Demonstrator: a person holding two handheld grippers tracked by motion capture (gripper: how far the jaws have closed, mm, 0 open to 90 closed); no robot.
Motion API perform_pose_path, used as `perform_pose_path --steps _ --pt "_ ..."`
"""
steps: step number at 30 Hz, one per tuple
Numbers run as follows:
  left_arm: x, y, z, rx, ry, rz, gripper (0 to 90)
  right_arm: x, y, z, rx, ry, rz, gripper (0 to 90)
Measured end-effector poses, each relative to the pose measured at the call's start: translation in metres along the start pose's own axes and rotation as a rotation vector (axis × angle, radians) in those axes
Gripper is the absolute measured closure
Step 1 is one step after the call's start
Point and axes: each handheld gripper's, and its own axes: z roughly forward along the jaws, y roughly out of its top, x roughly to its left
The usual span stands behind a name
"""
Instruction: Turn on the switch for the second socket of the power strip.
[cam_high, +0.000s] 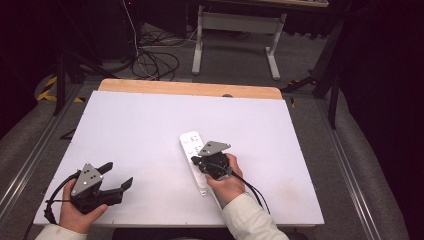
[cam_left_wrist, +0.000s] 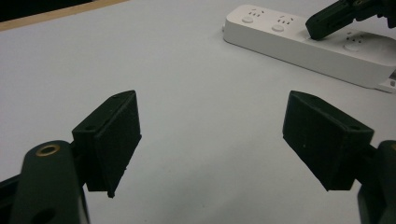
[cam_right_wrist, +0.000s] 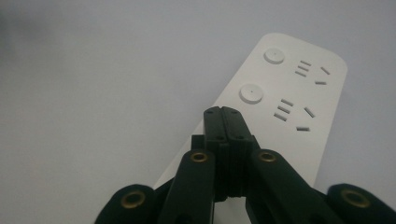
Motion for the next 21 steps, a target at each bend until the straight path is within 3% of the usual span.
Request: perform_pose_path --steps 11,13,17,21 --pt "-0.0001 0.0001 -0.0001 0.000 0.004 0.003 19.6 0.0026 0.0011 0.0009 0.010 -0.020 -0.017 90.0" --pt "0.0000 0.0001 -0.0001 0.000 0.004 0.003 19.6 0.0016 0.0010 0.0004 0.013 -0.055 -0.026 90.0" --pt "0.0002 0.0001 0.0003 0.001 0.003 0.005 19.6 -0.0027 -0.0009 -0.0002 0.002 -0.025 0.000 90.0" --pt "-0.0002 0.0001 0.0003 0.005 0.002 0.004 19.6 0.0021 -0.0002 0.0002 0.007 -0.057 -0.033 90.0"
